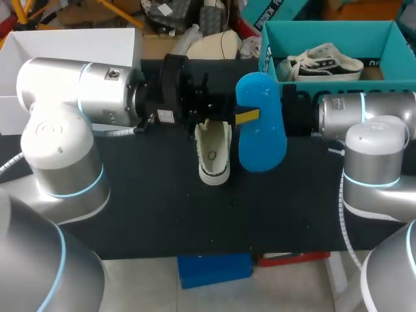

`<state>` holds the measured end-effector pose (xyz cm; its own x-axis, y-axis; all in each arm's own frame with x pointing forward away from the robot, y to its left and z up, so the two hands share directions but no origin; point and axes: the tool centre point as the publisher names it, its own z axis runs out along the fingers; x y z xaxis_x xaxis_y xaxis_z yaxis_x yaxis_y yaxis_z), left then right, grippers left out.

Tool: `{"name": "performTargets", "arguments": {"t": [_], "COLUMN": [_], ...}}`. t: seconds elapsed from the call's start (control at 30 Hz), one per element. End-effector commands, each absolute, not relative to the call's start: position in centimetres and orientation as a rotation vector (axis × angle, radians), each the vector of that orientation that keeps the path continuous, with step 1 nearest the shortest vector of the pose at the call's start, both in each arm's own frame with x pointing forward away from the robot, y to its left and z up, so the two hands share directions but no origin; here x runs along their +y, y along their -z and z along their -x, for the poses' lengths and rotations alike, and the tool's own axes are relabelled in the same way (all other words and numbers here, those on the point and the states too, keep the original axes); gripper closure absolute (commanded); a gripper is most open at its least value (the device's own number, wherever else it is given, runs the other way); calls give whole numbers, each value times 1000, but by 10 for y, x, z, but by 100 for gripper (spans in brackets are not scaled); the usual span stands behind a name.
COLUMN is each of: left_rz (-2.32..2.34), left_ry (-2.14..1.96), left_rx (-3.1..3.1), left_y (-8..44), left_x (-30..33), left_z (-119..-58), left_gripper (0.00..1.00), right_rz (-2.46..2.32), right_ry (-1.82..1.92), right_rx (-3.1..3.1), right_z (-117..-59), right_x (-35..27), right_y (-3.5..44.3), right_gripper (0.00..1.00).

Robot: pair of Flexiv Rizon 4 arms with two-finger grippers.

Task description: Take the shoe out of the shoebox, open the shoe tongue, remove and reinsert the insole, then place the shoe into the shoebox

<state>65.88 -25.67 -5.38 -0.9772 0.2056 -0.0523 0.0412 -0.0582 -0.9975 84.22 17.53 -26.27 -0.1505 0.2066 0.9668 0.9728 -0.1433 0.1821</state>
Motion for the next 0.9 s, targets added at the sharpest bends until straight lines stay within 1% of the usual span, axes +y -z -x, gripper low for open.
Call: {"name": "performTargets", "arguments": {"t": [0.03, 0.3, 0.5, 0.6, 0.63, 0.9], "left_rz": [626, 910, 1102, 1260, 1241, 1241], "left_ry": [-2298, -2411, -2389, -2270, -2229, -2229], "left_rx": [-2186, -2317, -2395, -2612, -2682, -2682], "left_y": [52, 97, 132, 154, 163, 163], "left_x": [-254, -226, -218, -215, -214, -214], "left_z": [-628, -623, -632, -637, -640, -640], "left_gripper": [100, 100, 100, 100, 100, 100], "right_rz": [1397, 1397, 1397, 1397, 1397, 1397], "right_ry": [1361, 1361, 1361, 1361, 1361, 1361], "right_rx": [-1401, -1401, -1401, -1401, -1401, -1401], "right_z": [-842, -842, -842, -842, -842, -842], "right_x": [177, 177, 177, 177, 177, 177], "right_y": [264, 264, 264, 264, 264, 264], "right_gripper": [0, 0, 0, 0, 0, 0]}}
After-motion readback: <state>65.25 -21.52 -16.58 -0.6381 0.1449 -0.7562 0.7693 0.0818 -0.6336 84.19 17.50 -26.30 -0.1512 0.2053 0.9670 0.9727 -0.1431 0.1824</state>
